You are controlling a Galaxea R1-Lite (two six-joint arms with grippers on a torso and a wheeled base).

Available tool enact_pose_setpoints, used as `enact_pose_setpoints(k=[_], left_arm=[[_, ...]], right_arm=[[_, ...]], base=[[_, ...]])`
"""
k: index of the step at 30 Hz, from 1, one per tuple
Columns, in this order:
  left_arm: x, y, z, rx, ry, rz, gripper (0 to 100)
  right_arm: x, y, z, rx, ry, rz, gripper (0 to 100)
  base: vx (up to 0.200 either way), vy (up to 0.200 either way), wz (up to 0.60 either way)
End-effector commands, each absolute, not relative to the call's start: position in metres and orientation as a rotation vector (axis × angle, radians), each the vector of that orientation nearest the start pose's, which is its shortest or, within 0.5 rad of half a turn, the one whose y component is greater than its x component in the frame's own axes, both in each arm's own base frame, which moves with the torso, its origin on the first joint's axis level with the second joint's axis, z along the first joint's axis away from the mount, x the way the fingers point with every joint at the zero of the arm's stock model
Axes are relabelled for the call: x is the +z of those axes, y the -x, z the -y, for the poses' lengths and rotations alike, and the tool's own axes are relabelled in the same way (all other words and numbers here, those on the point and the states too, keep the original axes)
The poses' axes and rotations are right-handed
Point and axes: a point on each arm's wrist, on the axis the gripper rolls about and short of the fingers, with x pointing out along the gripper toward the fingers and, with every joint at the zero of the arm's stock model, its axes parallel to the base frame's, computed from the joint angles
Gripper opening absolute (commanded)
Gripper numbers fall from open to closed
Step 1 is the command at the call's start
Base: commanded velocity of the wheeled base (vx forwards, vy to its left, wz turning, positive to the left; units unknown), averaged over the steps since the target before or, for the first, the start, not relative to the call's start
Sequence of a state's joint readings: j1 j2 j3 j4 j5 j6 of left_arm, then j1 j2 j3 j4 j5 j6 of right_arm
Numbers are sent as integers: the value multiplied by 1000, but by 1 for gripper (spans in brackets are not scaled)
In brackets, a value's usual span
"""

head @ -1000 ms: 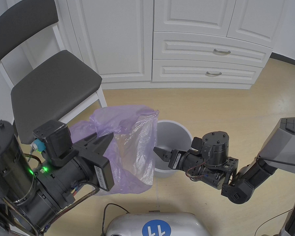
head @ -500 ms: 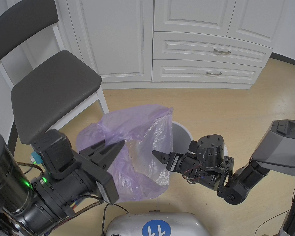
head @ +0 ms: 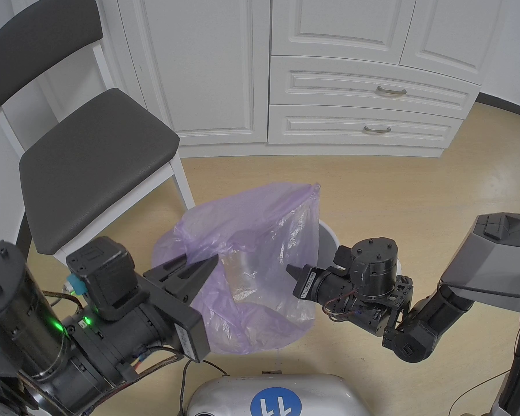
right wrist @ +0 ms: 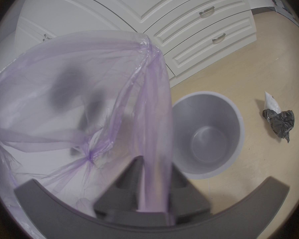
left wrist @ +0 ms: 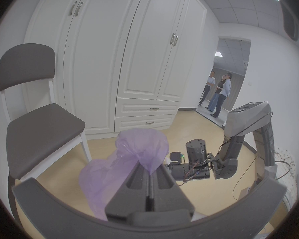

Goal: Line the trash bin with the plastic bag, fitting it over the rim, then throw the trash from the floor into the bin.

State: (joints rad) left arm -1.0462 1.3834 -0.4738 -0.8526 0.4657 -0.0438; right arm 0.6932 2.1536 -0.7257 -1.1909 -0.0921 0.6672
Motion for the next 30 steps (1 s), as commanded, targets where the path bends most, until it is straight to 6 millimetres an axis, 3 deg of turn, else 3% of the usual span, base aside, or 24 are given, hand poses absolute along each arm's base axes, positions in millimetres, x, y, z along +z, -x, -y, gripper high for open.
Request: enact_pose_setpoints(k=[1, 10, 18, 23, 27, 30], left_arm=[[190, -127, 178, -519, -35, -95, 0], [185, -140, 172, -414, -114, -184, 0], [171, -161, 173, -302, -159, -241, 0], [167, -175, 171, -261, -155, -257, 0], [157, -192, 170, -219, -166, -288, 0], [140, -220, 171, -146, -140, -324, 0]], right_arm=[[66, -283, -228, 489, -549, -400, 0], [73, -287, -220, 447, -490, -401, 0], [97, -291, -214, 325, -412, -356, 0], [123, -279, -203, 292, -365, -276, 0], [133, -269, -194, 275, -297, -241, 0], [128, -268, -177, 232, -184, -248, 0]], base=[[0, 0, 0], [0, 0, 0], [0, 0, 0], [0, 0, 0], [0, 0, 0], [0, 0, 0]])
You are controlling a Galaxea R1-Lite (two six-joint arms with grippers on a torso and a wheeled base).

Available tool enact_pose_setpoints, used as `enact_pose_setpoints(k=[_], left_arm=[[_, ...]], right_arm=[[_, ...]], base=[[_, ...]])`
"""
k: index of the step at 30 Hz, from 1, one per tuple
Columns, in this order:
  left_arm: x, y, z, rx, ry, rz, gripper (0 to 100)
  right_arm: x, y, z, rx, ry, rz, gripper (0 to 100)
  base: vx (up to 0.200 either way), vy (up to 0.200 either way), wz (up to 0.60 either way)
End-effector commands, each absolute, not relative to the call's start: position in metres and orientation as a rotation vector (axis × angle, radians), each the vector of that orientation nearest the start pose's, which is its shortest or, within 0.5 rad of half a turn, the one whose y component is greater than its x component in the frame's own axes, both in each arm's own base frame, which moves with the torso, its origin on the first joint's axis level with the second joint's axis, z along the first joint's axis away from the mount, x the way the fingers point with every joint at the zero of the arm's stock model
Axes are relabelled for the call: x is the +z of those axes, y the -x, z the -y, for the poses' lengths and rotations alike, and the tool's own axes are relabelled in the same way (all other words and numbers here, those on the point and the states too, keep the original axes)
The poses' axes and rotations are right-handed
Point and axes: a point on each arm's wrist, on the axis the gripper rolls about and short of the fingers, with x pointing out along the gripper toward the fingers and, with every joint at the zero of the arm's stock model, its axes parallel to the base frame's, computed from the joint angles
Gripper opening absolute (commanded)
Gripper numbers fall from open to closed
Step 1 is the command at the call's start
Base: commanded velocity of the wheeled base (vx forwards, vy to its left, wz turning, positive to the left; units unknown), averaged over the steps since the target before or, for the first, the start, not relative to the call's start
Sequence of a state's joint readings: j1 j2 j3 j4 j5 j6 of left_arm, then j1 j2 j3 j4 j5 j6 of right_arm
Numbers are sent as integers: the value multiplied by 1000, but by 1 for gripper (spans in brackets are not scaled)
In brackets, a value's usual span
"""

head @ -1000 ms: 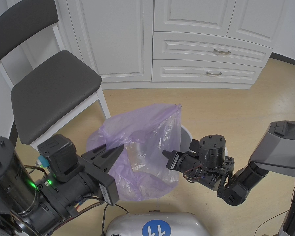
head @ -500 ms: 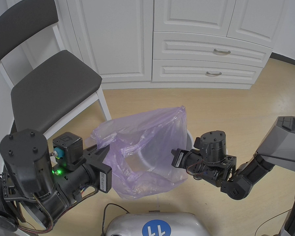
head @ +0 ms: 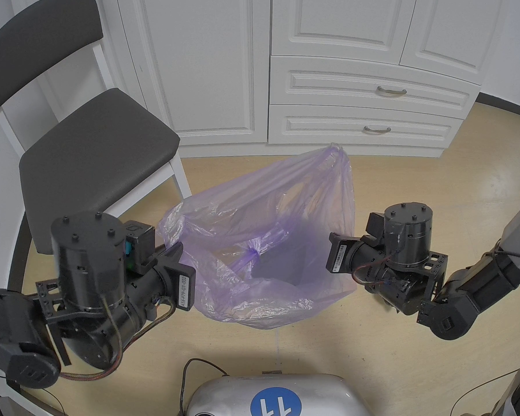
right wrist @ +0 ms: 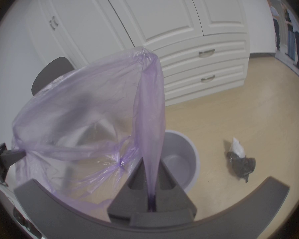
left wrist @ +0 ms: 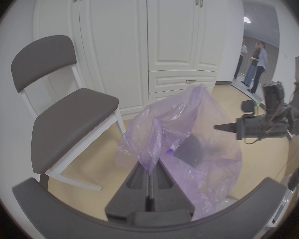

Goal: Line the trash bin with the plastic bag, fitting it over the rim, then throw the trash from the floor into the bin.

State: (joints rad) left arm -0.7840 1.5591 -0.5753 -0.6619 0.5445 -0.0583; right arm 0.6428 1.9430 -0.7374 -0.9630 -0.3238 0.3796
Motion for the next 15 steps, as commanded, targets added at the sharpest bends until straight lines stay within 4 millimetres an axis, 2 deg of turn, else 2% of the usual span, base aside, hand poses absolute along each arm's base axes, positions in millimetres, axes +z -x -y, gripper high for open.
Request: enact_pose_setpoints(k=[1, 5, 8, 10, 12, 15], left_arm=[[138, -228, 172, -131, -118, -320, 0], [141, -258, 182, -86, 46, -240, 0], [141, -273, 186, -67, 127, -213, 0], [139, -276, 187, -67, 131, -214, 0], [132, -281, 190, -64, 132, -226, 0], [122, -285, 192, -58, 120, -246, 0]], right_arm=[[126, -269, -172, 221, -150, -248, 0], [130, -263, -155, 194, -53, -235, 0], [135, -257, -139, 172, 35, -220, 0], [137, -254, -134, 164, 60, -216, 0], [137, -250, -116, 125, 149, -217, 0], [131, -246, -101, 94, 239, -244, 0]], base=[[0, 0, 0], [0, 0, 0], [0, 0, 0], [0, 0, 0], [0, 0, 0], [0, 0, 0]])
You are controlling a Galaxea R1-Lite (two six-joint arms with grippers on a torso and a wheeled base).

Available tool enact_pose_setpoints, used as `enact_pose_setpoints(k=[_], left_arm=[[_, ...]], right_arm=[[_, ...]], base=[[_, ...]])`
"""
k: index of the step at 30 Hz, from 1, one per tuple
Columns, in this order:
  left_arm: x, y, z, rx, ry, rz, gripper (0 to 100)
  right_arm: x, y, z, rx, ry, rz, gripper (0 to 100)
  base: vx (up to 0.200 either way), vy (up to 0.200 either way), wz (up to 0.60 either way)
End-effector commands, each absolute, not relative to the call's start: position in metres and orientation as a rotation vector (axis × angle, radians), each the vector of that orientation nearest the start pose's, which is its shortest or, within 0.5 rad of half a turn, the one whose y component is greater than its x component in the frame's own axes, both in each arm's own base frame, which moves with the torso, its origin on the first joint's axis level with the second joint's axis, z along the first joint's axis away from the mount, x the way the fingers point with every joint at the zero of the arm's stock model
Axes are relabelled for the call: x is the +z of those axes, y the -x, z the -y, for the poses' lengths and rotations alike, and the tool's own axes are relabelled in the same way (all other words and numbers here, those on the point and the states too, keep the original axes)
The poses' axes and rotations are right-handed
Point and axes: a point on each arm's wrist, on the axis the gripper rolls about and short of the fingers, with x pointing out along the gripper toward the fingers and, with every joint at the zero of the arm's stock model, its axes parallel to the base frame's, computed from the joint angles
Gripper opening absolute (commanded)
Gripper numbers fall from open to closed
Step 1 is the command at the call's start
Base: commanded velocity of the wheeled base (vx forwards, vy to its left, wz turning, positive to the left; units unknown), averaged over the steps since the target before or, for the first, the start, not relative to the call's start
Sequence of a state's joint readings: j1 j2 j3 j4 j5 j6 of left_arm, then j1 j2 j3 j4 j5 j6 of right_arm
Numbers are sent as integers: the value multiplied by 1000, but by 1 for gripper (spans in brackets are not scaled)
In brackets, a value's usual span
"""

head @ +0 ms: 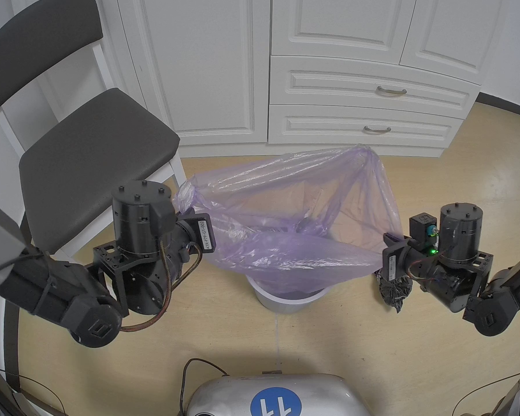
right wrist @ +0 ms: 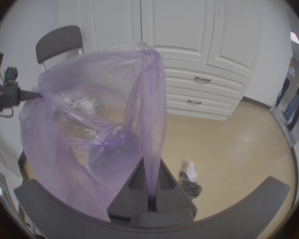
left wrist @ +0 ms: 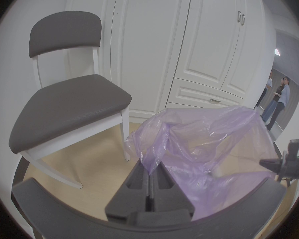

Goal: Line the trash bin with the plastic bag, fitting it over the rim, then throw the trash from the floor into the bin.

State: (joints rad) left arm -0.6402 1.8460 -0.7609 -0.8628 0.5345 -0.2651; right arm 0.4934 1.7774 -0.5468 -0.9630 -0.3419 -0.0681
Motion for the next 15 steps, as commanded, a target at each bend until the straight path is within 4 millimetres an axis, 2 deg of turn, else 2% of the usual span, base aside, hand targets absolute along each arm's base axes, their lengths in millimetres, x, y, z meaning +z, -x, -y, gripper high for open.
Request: enact_pose_setpoints(k=[1, 8, 15], left_arm=[[120, -286, 192, -56, 117, -251, 0], [109, -295, 189, -31, 103, -273, 0], [101, -299, 191, -29, 94, -287, 0]], right_arm=[[129, -245, -99, 89, 261, -253, 0], [113, -241, -96, 100, 349, -315, 0], [93, -252, -107, 136, 357, -364, 0]], base=[[0, 0, 0], [0, 0, 0], [0, 0, 0]])
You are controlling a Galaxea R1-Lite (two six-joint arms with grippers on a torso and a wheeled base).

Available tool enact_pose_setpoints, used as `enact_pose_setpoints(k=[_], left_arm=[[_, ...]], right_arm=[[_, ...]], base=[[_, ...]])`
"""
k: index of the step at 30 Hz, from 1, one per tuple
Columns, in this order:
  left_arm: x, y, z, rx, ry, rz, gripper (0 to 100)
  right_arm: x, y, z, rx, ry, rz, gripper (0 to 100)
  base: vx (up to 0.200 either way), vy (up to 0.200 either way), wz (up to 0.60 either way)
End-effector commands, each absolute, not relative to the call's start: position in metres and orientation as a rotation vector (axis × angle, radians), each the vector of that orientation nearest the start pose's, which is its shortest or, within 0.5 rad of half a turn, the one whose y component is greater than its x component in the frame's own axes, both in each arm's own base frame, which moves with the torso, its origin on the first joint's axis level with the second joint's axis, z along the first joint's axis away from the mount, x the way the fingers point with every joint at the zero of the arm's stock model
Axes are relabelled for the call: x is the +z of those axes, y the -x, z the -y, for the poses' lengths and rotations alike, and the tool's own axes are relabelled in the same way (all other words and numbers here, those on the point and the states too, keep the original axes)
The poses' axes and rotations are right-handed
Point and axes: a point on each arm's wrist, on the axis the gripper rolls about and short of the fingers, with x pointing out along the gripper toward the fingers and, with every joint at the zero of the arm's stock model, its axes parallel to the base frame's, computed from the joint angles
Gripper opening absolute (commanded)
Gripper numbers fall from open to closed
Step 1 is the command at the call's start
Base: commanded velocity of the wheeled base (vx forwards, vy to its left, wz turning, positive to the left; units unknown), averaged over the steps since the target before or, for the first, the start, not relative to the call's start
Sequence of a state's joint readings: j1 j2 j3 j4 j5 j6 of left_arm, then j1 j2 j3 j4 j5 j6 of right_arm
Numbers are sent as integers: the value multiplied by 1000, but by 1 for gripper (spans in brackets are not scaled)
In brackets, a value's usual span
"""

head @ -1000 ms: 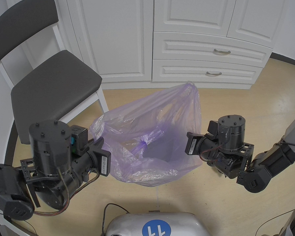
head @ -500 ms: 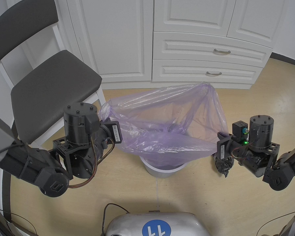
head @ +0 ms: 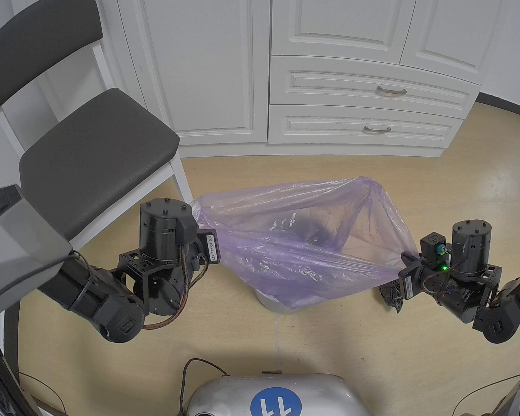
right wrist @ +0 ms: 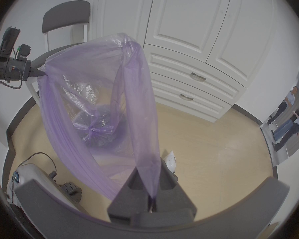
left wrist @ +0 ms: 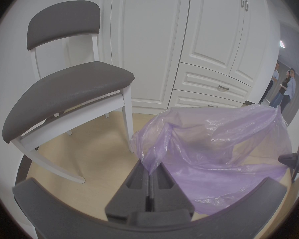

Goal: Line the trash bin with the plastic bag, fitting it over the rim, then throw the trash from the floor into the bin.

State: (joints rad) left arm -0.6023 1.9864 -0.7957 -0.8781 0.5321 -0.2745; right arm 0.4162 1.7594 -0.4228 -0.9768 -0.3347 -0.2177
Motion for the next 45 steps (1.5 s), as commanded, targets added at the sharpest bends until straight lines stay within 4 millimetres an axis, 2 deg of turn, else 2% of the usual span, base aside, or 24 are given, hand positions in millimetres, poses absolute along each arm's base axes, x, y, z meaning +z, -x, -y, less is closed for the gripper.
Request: enact_pose_setpoints(k=[1, 4, 5, 6, 8, 9, 14, 19, 22, 25, 31, 33, 37, 38, 39, 45], left_arm=[[99, -299, 193, -32, 96, -286, 0], [78, -308, 207, -52, 118, -279, 0], [77, -308, 208, -54, 120, -278, 0], [67, -316, 214, -51, 149, -247, 0], [60, -320, 216, -48, 155, -232, 0], [51, -326, 216, -41, 159, -219, 0], [48, -332, 213, -27, 164, -210, 0], [47, -340, 215, -26, 193, -184, 0], [34, -351, 215, -14, 207, -144, 0], [32, -353, 216, -18, 222, -121, 0], [46, -356, 218, -25, 270, -49, 0], [45, -355, 217, -25, 266, -50, 0], [27, -351, 220, -30, 224, -101, 0], [12, -348, 218, -26, 173, -145, 0], [5, -346, 218, -27, 145, -164, 0], [-9, -334, 214, -36, 42, -234, 0]], right_arm=[[90, -254, -110, 141, 351, -365, 0], [82, -264, -122, 145, 282, -331, 0], [82, -265, -123, 146, 277, -330, 0], [76, -271, -128, 146, 241, -307, 0], [72, -274, -130, 143, 232, -294, 0], [65, -279, -132, 143, 227, -283, 0], [55, -288, -137, 142, 221, -285, 0], [54, -300, -143, 133, 165, -239, 0], [53, -307, -146, 127, 134, -192, 0], [55, -309, -147, 123, 118, -156, 0], [61, -320, -148, 108, 79, -78, 0], [62, -320, -148, 108, 80, -77, 0], [56, -317, -147, 110, 93, -105, 0], [50, -315, -148, 113, 105, -128, 0], [47, -315, -149, 117, 111, -141, 0], [38, -309, -147, 122, 145, -201, 0]], base=[[0, 0, 0], [0, 0, 0], [0, 0, 0], [0, 0, 0], [0, 0, 0], [0, 0, 0], [0, 0, 0], [0, 0, 0], [0, 0, 0], [0, 0, 0], [0, 0, 0], [0, 0, 0], [0, 0, 0], [0, 0, 0], [0, 0, 0], [0, 0, 0]])
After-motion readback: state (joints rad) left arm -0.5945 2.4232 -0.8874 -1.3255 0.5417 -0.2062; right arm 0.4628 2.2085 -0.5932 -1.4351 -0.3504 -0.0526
